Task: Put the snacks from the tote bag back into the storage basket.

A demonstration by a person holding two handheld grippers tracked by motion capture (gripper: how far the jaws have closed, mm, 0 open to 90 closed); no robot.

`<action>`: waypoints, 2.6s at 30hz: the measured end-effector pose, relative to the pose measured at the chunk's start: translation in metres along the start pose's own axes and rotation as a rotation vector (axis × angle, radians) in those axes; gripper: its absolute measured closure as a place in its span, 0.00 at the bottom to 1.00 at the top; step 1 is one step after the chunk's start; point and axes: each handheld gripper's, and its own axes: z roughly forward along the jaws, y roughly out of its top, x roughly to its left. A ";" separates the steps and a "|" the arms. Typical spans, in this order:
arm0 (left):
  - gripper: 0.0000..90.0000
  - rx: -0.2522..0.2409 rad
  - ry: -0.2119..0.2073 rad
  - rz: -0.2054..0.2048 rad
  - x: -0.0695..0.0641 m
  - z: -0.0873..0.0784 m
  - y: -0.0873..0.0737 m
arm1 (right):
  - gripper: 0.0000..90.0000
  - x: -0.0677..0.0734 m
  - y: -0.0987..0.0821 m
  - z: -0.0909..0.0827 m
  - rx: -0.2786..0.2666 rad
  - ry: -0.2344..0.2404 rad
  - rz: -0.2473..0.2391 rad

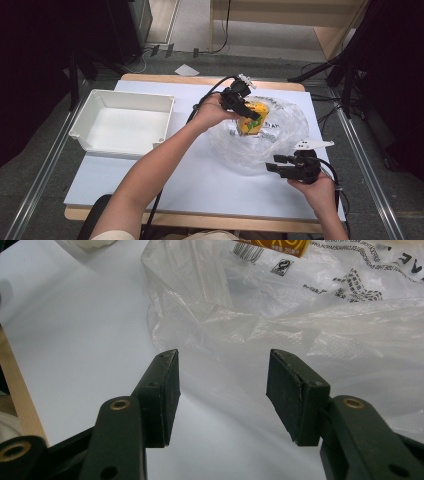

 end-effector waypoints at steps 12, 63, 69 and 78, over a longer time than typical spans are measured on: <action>0.58 -0.055 -0.023 -0.026 -0.007 -0.032 -0.005 | 0.54 0.002 0.001 0.002 0.004 0.010 -0.015; 0.58 -0.132 0.081 -0.141 0.005 -0.112 -0.081 | 0.54 0.009 0.005 0.017 0.028 0.045 -0.045; 0.58 -0.152 0.083 -0.154 0.009 -0.119 -0.086 | 0.54 0.010 0.004 0.017 0.033 0.046 -0.050; 0.58 -0.169 0.110 -0.172 0.012 -0.134 -0.092 | 0.54 0.009 0.004 0.018 0.037 0.045 -0.052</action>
